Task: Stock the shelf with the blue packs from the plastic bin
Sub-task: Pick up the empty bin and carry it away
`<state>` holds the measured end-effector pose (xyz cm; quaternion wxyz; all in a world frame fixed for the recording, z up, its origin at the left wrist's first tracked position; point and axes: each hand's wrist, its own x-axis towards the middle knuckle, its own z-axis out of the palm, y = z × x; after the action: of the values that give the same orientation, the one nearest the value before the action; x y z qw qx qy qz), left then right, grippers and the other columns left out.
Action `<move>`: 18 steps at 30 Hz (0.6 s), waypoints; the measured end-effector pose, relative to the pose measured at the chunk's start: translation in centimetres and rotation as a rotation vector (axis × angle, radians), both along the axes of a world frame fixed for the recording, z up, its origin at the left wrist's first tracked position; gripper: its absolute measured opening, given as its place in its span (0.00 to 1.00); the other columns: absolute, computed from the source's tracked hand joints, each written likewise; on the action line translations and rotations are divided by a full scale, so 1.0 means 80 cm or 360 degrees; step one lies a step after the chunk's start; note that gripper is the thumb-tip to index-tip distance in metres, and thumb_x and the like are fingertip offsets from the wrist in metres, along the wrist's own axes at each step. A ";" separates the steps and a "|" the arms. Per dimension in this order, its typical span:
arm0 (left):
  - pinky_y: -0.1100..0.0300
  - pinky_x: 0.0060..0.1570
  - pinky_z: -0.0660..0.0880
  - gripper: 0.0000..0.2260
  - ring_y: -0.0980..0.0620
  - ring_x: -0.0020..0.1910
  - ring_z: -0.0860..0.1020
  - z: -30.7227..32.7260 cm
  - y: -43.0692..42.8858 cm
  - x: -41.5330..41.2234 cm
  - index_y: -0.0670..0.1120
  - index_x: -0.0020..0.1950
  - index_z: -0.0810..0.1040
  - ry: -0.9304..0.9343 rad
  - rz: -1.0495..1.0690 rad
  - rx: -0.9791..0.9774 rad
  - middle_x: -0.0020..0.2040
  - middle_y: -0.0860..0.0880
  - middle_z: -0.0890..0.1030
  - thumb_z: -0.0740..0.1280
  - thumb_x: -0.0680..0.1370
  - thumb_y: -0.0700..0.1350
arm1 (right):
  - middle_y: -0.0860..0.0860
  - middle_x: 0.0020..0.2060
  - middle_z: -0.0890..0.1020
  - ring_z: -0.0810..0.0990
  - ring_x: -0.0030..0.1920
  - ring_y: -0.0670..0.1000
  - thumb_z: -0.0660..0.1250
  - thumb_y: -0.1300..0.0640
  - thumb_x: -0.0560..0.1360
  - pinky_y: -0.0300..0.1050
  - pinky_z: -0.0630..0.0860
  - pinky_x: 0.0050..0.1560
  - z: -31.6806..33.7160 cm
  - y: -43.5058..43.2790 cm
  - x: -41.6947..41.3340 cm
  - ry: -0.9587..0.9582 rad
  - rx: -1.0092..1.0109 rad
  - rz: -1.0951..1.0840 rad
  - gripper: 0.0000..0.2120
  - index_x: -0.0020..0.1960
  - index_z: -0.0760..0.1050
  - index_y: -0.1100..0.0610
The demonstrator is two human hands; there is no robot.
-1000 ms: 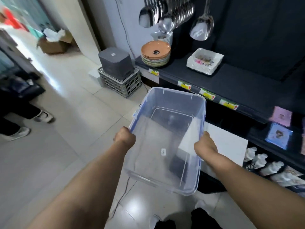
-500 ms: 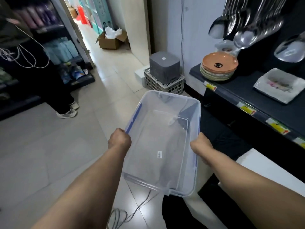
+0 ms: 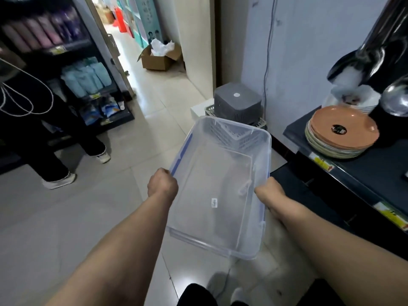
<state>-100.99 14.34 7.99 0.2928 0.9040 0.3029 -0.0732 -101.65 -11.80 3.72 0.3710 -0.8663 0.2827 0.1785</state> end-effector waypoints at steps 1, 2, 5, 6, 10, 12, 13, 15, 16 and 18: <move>0.49 0.55 0.77 0.10 0.39 0.53 0.76 0.002 0.002 0.020 0.43 0.57 0.75 -0.0008 0.0002 -0.0013 0.56 0.40 0.77 0.57 0.79 0.41 | 0.60 0.56 0.77 0.77 0.51 0.60 0.62 0.62 0.72 0.44 0.74 0.44 0.003 0.002 0.020 -0.0028 0.0006 -0.0004 0.18 0.61 0.69 0.63; 0.49 0.55 0.77 0.10 0.39 0.53 0.76 0.005 0.004 0.044 0.43 0.57 0.75 -0.0024 -0.0001 -0.0024 0.56 0.40 0.77 0.57 0.79 0.40 | 0.59 0.55 0.77 0.77 0.50 0.60 0.62 0.62 0.72 0.44 0.74 0.43 0.008 0.005 0.045 -0.0041 0.0009 -0.0016 0.19 0.61 0.68 0.63; 0.48 0.55 0.77 0.11 0.39 0.53 0.76 0.010 0.014 0.120 0.43 0.57 0.76 -0.0064 -0.0018 -0.0056 0.56 0.40 0.78 0.57 0.79 0.41 | 0.60 0.54 0.77 0.77 0.48 0.59 0.62 0.62 0.72 0.45 0.74 0.41 0.016 0.017 0.119 -0.0061 0.0043 -0.0050 0.19 0.62 0.67 0.64; 0.48 0.55 0.77 0.11 0.39 0.53 0.76 0.009 0.017 0.147 0.43 0.57 0.76 -0.0075 -0.0021 -0.0065 0.55 0.40 0.78 0.57 0.80 0.41 | 0.60 0.54 0.77 0.77 0.48 0.59 0.62 0.63 0.72 0.45 0.74 0.41 0.015 0.021 0.145 -0.0081 0.0073 -0.0083 0.20 0.63 0.67 0.64; 0.48 0.53 0.78 0.10 0.39 0.51 0.77 0.016 0.037 0.279 0.43 0.57 0.75 -0.0143 -0.0098 -0.0086 0.54 0.40 0.77 0.58 0.79 0.40 | 0.61 0.53 0.78 0.79 0.50 0.62 0.64 0.62 0.69 0.50 0.77 0.51 0.008 0.038 0.262 -0.0204 0.0221 -0.0237 0.23 0.64 0.68 0.65; 0.51 0.51 0.78 0.11 0.40 0.50 0.76 0.021 0.050 0.344 0.44 0.58 0.75 -0.0158 -0.0150 -0.0091 0.55 0.41 0.77 0.57 0.79 0.39 | 0.61 0.58 0.76 0.77 0.56 0.62 0.65 0.61 0.71 0.51 0.75 0.55 0.013 0.054 0.316 -0.0223 0.0138 -0.0272 0.24 0.66 0.66 0.64; 0.52 0.50 0.77 0.12 0.41 0.50 0.76 0.025 0.056 0.372 0.44 0.60 0.75 -0.0149 -0.0168 -0.0098 0.55 0.42 0.77 0.57 0.79 0.39 | 0.61 0.59 0.76 0.76 0.57 0.62 0.66 0.60 0.71 0.51 0.75 0.56 0.016 0.062 0.340 -0.0247 0.0110 -0.0304 0.25 0.66 0.66 0.63; 0.51 0.53 0.77 0.13 0.41 0.52 0.76 0.031 0.069 0.432 0.45 0.61 0.75 -0.0164 -0.0173 -0.0122 0.56 0.42 0.77 0.57 0.79 0.39 | 0.60 0.57 0.77 0.77 0.54 0.62 0.67 0.59 0.70 0.50 0.75 0.54 0.022 0.079 0.389 -0.0253 0.0120 -0.0376 0.24 0.64 0.67 0.62; 0.50 0.54 0.77 0.13 0.41 0.52 0.76 0.034 0.073 0.452 0.45 0.61 0.75 -0.0173 -0.0193 -0.0117 0.56 0.43 0.77 0.58 0.79 0.39 | 0.60 0.55 0.77 0.77 0.53 0.61 0.66 0.58 0.69 0.49 0.75 0.52 0.021 0.083 0.406 -0.0235 0.0104 -0.0402 0.24 0.63 0.68 0.62; 0.50 0.54 0.77 0.13 0.41 0.51 0.76 0.040 0.079 0.497 0.45 0.61 0.75 -0.0186 -0.0230 -0.0096 0.55 0.43 0.77 0.57 0.79 0.39 | 0.58 0.52 0.78 0.78 0.49 0.61 0.65 0.53 0.63 0.49 0.78 0.50 0.022 0.089 0.439 -0.0192 0.0019 -0.0382 0.26 0.60 0.70 0.61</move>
<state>-61.23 20.65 11.22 0.3310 0.9170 0.2169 -0.0503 -66.54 -4.66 5.47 0.4112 -0.8332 0.3605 0.0820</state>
